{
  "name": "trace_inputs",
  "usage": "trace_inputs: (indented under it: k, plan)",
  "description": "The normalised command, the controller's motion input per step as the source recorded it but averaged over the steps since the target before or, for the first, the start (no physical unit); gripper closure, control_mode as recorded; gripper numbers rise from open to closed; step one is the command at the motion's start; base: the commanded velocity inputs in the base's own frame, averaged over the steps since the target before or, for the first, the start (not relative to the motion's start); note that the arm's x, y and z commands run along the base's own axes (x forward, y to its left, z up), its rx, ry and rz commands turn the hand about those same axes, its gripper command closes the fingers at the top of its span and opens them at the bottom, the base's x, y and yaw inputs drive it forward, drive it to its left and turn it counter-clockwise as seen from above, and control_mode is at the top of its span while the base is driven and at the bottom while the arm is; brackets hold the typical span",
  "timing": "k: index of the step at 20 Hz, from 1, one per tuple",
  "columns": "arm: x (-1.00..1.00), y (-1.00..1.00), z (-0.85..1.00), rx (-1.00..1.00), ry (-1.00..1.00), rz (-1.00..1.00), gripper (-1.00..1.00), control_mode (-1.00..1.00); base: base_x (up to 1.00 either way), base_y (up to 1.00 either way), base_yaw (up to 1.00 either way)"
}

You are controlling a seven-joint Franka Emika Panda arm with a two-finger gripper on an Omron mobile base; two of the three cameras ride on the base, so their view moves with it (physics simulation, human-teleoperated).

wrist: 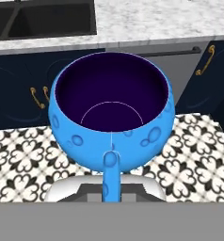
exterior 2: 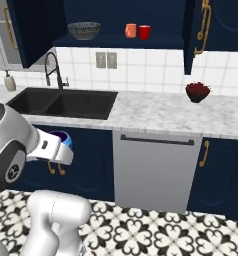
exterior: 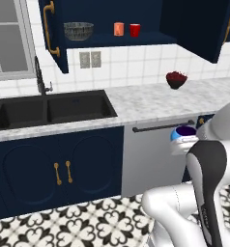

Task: Gather all objects into one cabinet and sort the glasses and bowls to opposite sides.

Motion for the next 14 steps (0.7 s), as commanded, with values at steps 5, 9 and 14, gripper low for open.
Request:
trace_inputs:
  k: [5,9,14]
  plan:
    - [0.01,-0.16,0.40,0.09,-0.06,0.00,1.00,-1.00,0.00,0.00,0.00]
    - [0.20,-0.06,0.38,0.03,-0.11,0.00,1.00,-1.00,0.00,0.00,0.00]
    - [0.20,0.00,0.37,-0.01,-0.15,-0.01,1.00,-1.00,0.00,0.00,0.00]
